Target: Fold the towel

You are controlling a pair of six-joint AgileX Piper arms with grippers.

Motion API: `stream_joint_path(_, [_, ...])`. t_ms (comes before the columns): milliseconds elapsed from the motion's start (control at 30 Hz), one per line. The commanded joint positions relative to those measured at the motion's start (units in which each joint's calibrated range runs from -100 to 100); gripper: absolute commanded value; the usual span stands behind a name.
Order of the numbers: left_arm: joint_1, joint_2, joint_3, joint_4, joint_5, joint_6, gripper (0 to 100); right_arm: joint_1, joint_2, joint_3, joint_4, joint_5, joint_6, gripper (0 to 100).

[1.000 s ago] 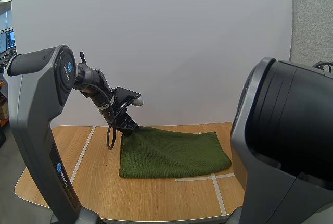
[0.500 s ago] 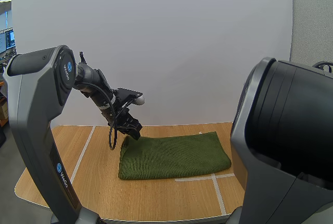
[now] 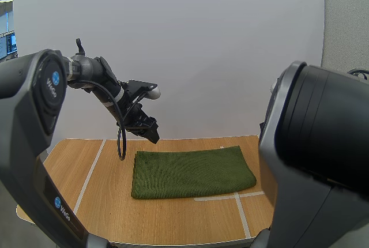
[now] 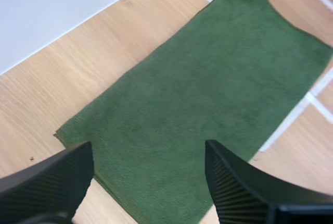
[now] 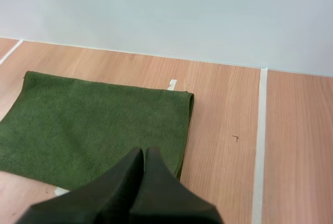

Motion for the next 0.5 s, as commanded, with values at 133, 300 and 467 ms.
stream_joint_path(133, [0.10, -11.38, 4.53, -5.96, 19.49, -2.46, 25, -0.20, 17.49, 0.17, 6.67, 1.40, -4.15, 0])
stream_joint_path(300, [0.10, -16.80, 7.12, -5.96, 21.03, -4.07, 0, -0.20, 20.48, 0.17, 8.35, 1.40, -5.85, 0])
stream_joint_path(467, [0.10, -25.31, 11.51, -6.02, 20.04, -5.79, 0, -0.20, 20.88, 0.17, 10.49, 1.40, -9.52, 0])
